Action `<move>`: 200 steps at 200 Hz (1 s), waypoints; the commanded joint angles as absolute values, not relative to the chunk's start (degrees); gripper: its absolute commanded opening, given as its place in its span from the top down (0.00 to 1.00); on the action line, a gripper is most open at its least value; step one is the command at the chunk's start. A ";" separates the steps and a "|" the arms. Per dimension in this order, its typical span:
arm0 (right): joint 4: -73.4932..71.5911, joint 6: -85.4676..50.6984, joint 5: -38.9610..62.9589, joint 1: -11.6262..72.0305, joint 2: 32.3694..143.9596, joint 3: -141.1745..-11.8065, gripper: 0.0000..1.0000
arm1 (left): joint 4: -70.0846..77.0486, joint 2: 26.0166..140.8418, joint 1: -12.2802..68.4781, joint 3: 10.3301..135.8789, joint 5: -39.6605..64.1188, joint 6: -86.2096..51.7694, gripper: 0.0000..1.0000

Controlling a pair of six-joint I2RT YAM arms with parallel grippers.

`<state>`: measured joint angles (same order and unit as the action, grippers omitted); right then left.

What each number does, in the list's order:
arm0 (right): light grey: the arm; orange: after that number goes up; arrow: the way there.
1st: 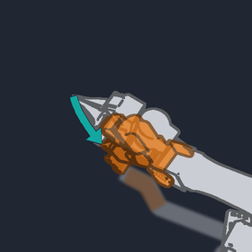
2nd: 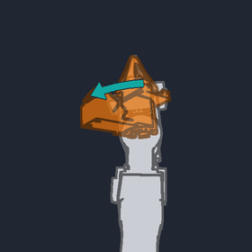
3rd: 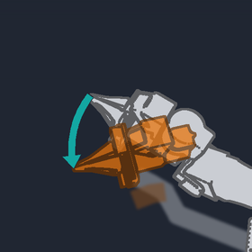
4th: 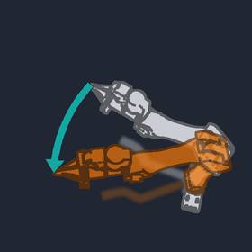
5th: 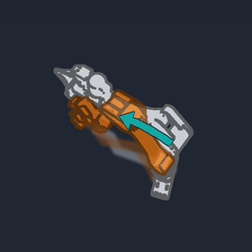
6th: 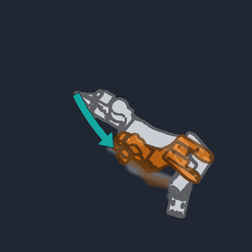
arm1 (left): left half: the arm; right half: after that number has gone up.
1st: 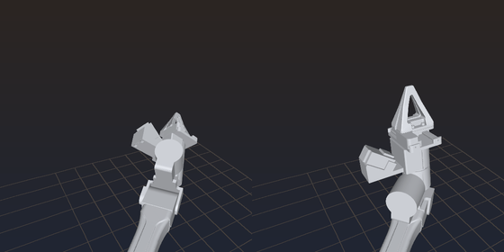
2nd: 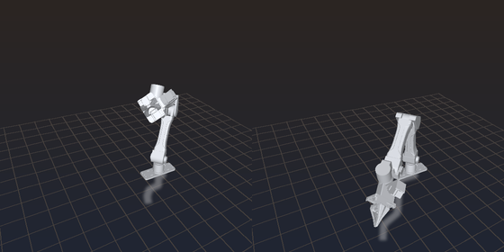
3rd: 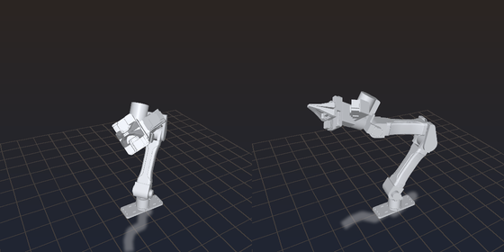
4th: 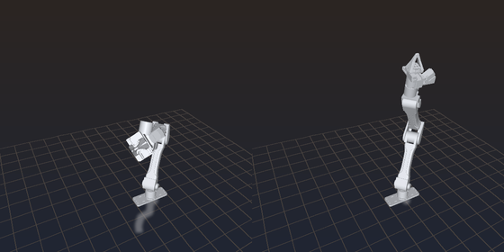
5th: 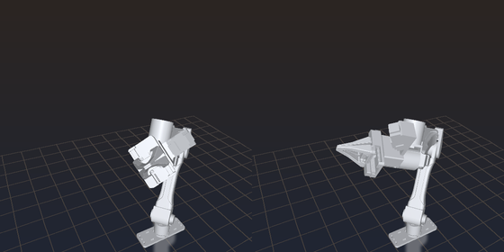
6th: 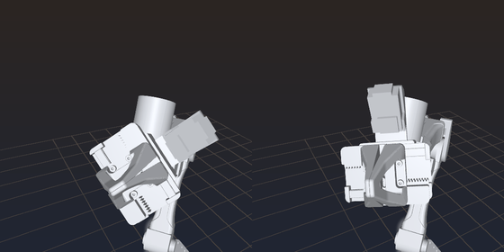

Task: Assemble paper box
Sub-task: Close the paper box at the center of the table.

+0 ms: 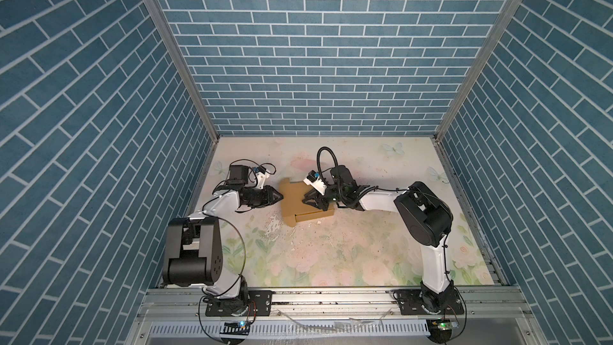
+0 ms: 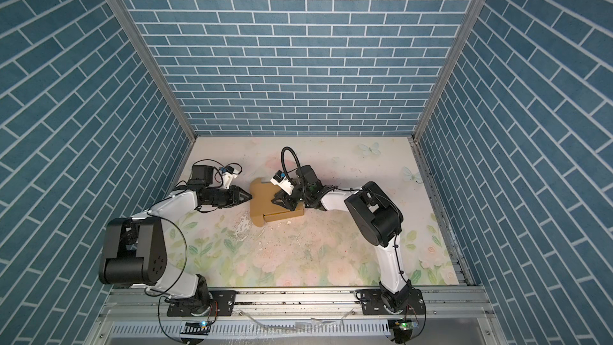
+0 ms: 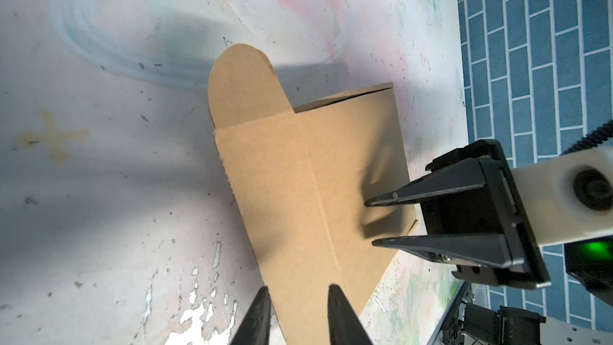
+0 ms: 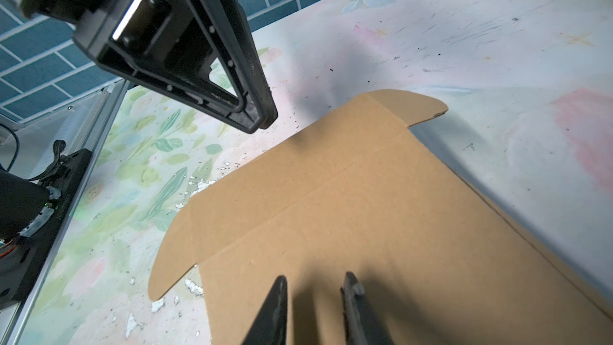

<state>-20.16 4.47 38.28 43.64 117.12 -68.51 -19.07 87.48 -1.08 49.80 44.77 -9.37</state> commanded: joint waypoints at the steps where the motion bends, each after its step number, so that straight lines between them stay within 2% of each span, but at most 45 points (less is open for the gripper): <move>1: -18.29 6.44 37.27 43.86 118.89 -67.38 0.70 | -18.39 88.39 -0.80 49.75 44.56 -8.26 0.68; 111: -14.24 8.79 35.46 43.98 120.29 -67.52 0.72 | -19.26 88.24 -0.55 51.20 44.44 -8.40 0.66; 200: -11.38 11.01 33.38 44.03 120.91 -66.91 0.72 | -21.17 87.26 -0.53 52.04 42.80 -7.33 0.56</move>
<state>-18.94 8.01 36.18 43.88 117.89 -68.53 -20.80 87.77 -0.82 51.31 43.24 -8.19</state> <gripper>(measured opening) 0.279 0.422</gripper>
